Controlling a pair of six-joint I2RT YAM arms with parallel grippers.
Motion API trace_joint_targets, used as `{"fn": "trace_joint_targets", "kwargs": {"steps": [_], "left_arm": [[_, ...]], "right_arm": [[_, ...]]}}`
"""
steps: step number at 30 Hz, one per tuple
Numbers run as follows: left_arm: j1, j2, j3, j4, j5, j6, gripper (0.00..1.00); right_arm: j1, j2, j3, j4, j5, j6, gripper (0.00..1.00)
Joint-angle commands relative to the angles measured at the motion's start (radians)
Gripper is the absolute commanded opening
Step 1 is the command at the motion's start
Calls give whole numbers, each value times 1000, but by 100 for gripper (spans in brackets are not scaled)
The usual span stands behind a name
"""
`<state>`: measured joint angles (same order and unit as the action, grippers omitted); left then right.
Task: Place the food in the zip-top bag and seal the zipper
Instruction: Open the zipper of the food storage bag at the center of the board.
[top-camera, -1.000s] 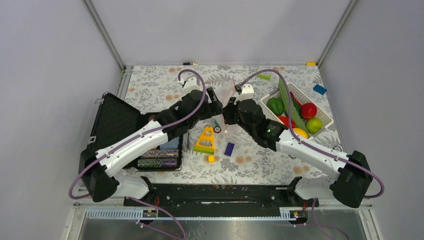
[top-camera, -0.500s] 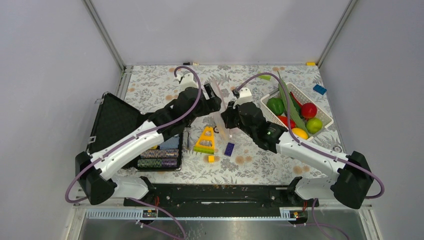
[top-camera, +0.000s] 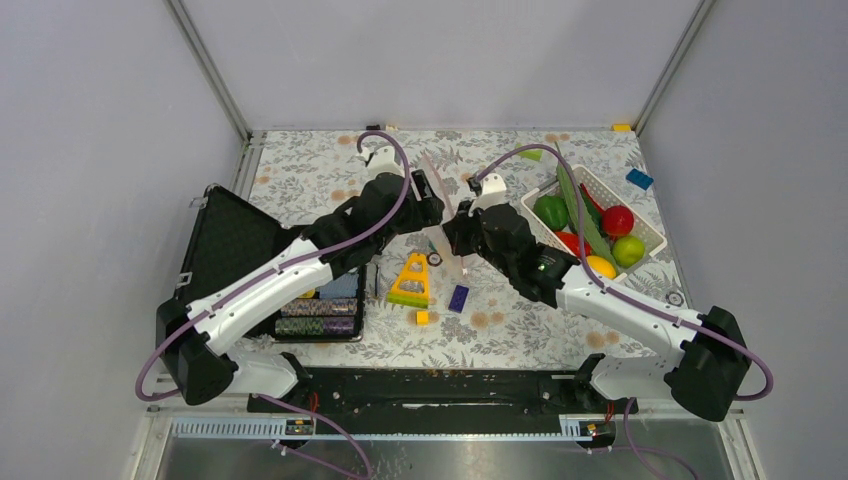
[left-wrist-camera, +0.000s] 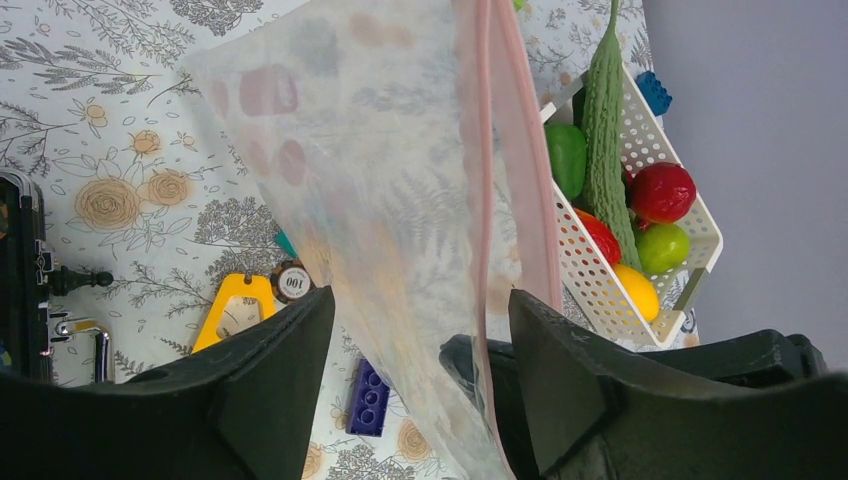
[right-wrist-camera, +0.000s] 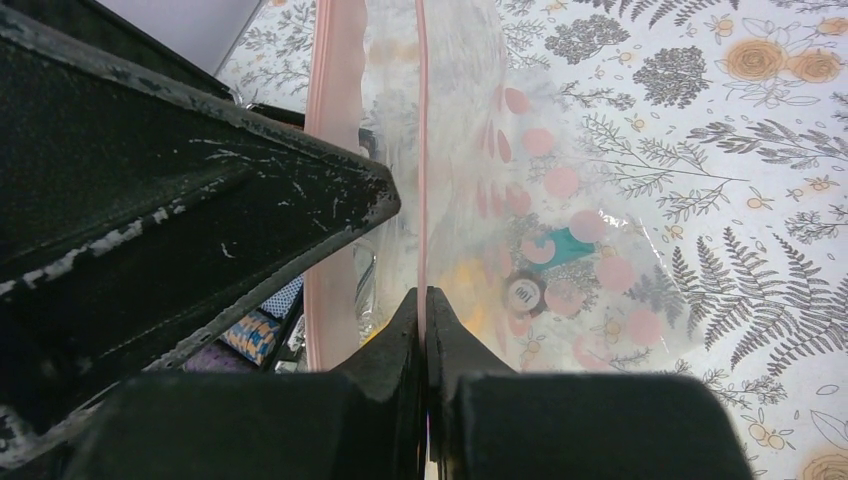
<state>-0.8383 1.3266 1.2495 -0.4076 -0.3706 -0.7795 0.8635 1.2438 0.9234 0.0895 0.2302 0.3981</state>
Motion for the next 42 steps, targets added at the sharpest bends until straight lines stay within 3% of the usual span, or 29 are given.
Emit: {"fn": "trace_joint_targets", "kwargs": {"steps": [1, 5, 9, 17, 19, 24, 30, 33, 37, 40, 42], "left_arm": [[3, 10, 1, 19, 10, -27, 65], [3, 61, 7, 47, 74, -41, 63], [3, 97, 49, -1, 80, -40, 53], [3, 14, 26, -97, -19, -36, 11], [4, -21, 42, -158, -92, -27, 5], [2, -116, 99, -278, -246, 12, 5], [3, -137, 235, -363, -342, 140, 5], [3, -118, 268, -355, -376, 216, 16], [5, -31, 294, -346, -311, 284, 15], [11, 60, 299, -311, -189, 307, 0], [12, 127, 315, -277, -80, 317, 0]], "right_arm": [[3, -29, 23, 41, 52, 5, 0], [3, -20, 23, 75, 29, 4, 0], [3, -19, 25, 78, 64, 3, 0], [-7, -1, 74, 43, 241, 9, 0], [-12, 7, 106, 23, 282, 15, 0], [-32, 33, 175, -17, 402, 27, 0], [-44, 38, 219, -41, 377, 39, 0], [-44, 41, 203, -71, 360, 52, 0], [-68, 50, 128, -158, 354, 142, 1], [-131, 57, 61, -225, 303, 239, 1], [-179, 49, 10, -244, 262, 298, 2]]}}
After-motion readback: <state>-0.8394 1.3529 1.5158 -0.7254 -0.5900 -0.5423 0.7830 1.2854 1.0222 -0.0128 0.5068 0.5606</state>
